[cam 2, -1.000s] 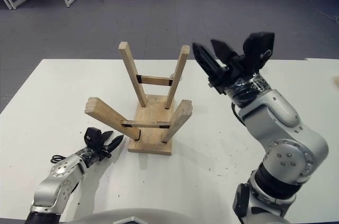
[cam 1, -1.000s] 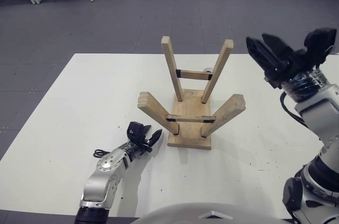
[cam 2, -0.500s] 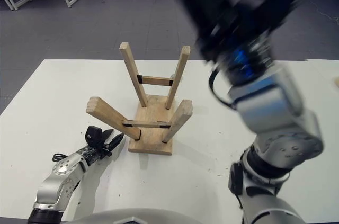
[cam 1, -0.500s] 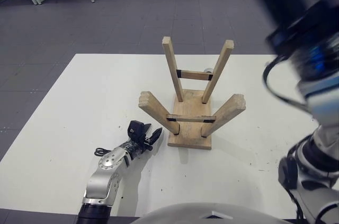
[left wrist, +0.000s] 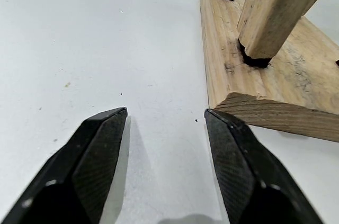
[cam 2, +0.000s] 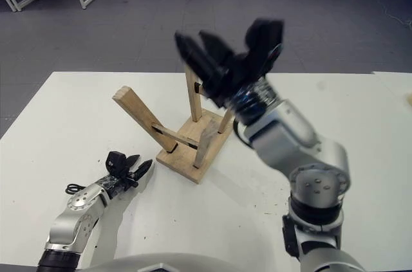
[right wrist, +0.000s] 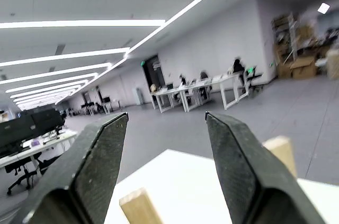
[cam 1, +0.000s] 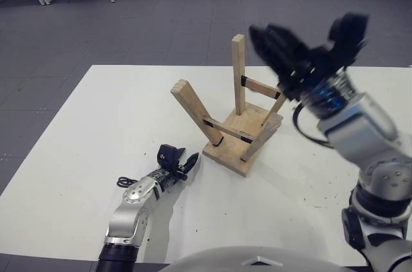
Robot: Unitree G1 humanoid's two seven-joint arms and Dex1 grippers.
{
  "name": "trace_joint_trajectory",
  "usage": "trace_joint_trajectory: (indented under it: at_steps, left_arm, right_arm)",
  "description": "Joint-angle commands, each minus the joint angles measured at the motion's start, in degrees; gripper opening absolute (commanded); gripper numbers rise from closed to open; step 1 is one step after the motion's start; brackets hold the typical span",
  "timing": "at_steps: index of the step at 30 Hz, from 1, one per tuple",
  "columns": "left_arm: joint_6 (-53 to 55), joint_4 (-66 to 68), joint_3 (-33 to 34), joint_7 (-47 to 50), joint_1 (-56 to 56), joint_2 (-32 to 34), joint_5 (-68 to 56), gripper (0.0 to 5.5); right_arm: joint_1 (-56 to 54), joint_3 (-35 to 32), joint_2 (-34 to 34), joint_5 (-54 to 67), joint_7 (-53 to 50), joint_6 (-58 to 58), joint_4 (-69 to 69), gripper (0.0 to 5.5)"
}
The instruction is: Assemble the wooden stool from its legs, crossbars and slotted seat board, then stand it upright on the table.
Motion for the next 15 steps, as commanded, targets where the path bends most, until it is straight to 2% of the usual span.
trace_joint_trajectory:
  at_steps: [1, 3, 5, 8, 11, 12, 15]
  left_arm:
    - [2.0, 1.4, -0.4, 0.6, 4.3, 0.0, 1.1, 2.71]
    - [2.4, 0.6, -0.3, 0.4, 5.1, 0.2, 0.8, 2.71]
    - [2.8, 0.0, 0.1, 0.3, 5.4, 0.5, 0.5, 2.71]
    - [3.8, -1.6, 1.5, 0.5, 6.4, 0.9, -0.2, 2.71]
    - [4.5, -0.8, 2.3, 0.0, 4.8, 1.8, -0.2, 2.71]
    - [4.8, -0.8, 2.6, -0.2, 4.2, 2.2, -0.2, 2.71]
    - [5.2, -1.2, 4.3, -0.9, 3.8, 4.0, -0.5, 2.71]
  right_arm:
    - [9.9, 0.8, -15.0, -12.4, 13.4, 4.3, 4.3, 2.7]
    - [17.6, 8.3, -23.3, -24.4, 21.8, 2.9, 2.5, 2.7]
    - [21.1, 13.2, -25.2, -30.6, 25.5, 2.4, 0.2, 2.7]
    - [15.9, 21.0, -19.4, -34.3, 27.8, 4.3, -1.4, 2.7]
    - [4.7, 26.3, -4.2, -34.5, 24.4, 6.6, 0.6, 2.7]
    - [3.8, 26.2, -2.0, -34.7, 23.7, 7.3, 0.8, 2.7]
    - [8.1, 23.8, -4.7, -36.9, 25.3, 9.0, 0.3, 2.7]
